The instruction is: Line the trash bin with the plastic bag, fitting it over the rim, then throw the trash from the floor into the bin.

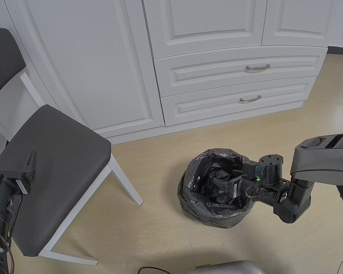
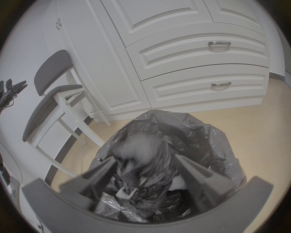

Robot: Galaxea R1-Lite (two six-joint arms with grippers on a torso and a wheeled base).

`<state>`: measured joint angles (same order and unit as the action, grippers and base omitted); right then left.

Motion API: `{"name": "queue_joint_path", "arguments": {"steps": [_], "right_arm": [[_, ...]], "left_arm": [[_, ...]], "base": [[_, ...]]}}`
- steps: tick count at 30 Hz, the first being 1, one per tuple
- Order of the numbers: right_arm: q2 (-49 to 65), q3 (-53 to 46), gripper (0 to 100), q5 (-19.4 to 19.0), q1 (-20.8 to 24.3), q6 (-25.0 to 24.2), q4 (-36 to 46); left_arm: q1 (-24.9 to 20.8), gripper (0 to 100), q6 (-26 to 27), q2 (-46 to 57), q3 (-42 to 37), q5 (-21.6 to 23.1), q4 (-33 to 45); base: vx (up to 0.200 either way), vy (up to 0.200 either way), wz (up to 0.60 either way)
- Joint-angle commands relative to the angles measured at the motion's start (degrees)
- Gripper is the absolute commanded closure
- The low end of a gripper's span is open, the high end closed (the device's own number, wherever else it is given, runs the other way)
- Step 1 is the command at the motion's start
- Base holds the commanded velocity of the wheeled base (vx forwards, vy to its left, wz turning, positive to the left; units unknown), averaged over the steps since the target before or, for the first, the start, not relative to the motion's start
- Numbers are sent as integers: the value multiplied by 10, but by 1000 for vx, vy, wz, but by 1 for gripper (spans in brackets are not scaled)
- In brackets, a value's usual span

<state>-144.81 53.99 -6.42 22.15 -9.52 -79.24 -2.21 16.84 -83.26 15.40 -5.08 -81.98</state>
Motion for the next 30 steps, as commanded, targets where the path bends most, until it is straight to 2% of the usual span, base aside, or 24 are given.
{"name": "queue_joint_path", "arguments": {"steps": [1, 7, 10, 15, 16, 18, 21, 22, 23, 24, 25, 29, 30], "right_arm": [[17, -13, 0, -1, 0, 1, -1], [50, -38, 0, -6, -6, 2, -26], [110, -54, 0, -4, -21, 6, -13], [196, -76, 0, 1, -56, 16, 50], [250, -101, 0, 1, -78, 17, 108], [302, -129, 0, 1, -98, 18, 157], [378, -180, 0, 1, -130, 24, 185], [378, -180, 0, 1, -130, 24, 185], [412, -204, 0, 1, -141, 30, 185], [412, -204, 0, 1, -141, 30, 185], [482, -245, 0, 0, -163, 47, 184], [596, -277, 0, -3, -186, 51, 185], [603, -278, 0, -3, -189, 50, 185]], "left_arm": [[-1, 0, 0, 0, -1, 0, 0], [-1, 0, 0, 0, -3, 0, 0], [-22, 0, -2, 0, -20, 2, 0], [-44, 0, -22, -1, -39, 1, 0], [-51, 0, -37, 6, -41, 2, 7], [-57, 0, -45, 31, -32, 11, 22], [-67, 0, -66, 86, -10, 25, 97], [-67, 0, -66, 86, -10, 25, 97], [-74, 0, -73, 122, 5, 26, 145], [-74, 0, -73, 122, 5, 26, 145], [-92, 0, -102, 189, 44, 25, 248], [-101, 0, -124, 283, 95, 25, 375], [-101, 0, -124, 289, 97, 25, 382]], "base": [[0, 0, 0], [0, 0, 0], [0, 0, 0], [0, 0, 0], [0, 0, 0], [0, 0, 0], [0, 0, 0], [0, 0, 0], [0, 0, 0], [0, 0, 0], [0, 0, 0], [0, 0, 0], [0, 0, 0]]}}
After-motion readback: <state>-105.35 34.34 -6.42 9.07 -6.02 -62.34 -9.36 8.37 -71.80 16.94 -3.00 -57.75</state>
